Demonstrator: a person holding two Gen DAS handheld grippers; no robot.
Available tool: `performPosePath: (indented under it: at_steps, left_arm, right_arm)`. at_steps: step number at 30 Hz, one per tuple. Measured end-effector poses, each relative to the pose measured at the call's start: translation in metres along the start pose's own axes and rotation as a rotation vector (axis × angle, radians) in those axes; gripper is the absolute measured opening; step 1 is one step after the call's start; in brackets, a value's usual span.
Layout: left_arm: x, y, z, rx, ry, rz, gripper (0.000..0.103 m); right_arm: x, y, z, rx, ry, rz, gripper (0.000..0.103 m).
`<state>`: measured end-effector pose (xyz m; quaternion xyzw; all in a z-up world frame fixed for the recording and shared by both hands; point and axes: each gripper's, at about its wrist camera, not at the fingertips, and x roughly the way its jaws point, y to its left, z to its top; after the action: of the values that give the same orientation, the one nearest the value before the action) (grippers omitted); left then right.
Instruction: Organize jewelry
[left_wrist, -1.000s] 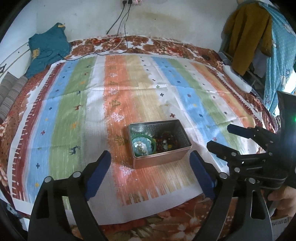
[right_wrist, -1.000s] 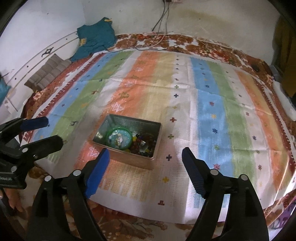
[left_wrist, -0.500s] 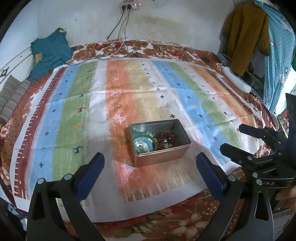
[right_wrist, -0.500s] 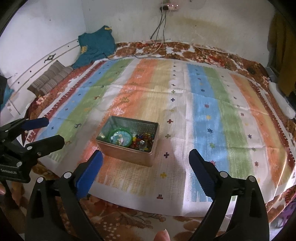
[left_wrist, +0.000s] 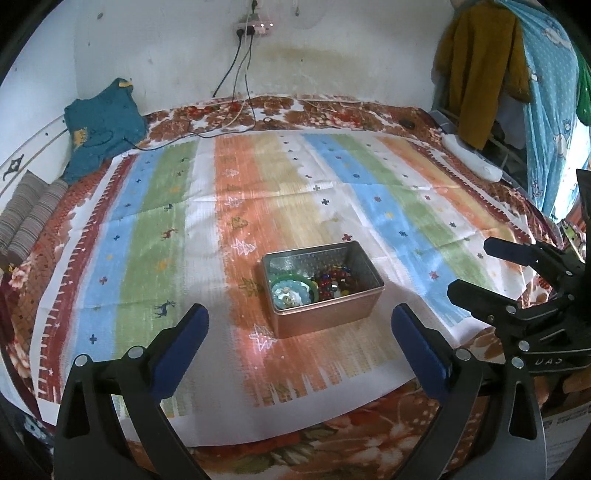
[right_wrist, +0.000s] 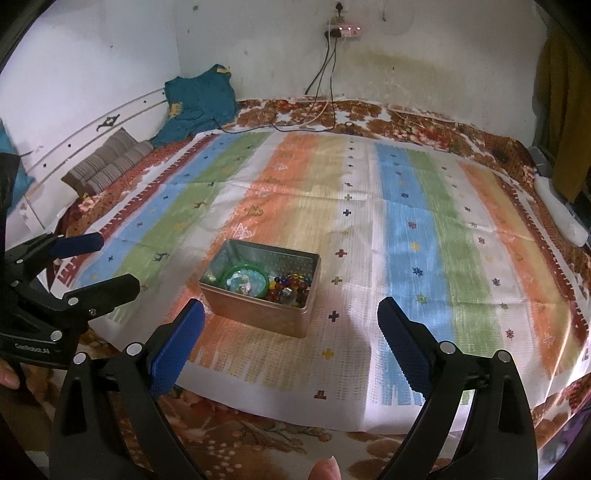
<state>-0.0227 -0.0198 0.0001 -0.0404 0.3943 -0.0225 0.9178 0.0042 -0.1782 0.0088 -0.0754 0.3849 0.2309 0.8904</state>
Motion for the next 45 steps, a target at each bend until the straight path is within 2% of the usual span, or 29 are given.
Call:
performPosePath:
  at_steps: [24, 45]
  left_arm:
    - [-0.009, -0.004, -0.002, 0.021, -0.055, 0.002, 0.097]
    - [-0.01, -0.005, -0.003, 0.025, -0.049, 0.0, 0.097]
  right_arm:
    - [-0.008, 0.001, -0.004, 0.023, -0.034, 0.013, 0.095]
    - [-0.009, 0.0, -0.004, 0.022, -0.043, 0.021, 0.096]
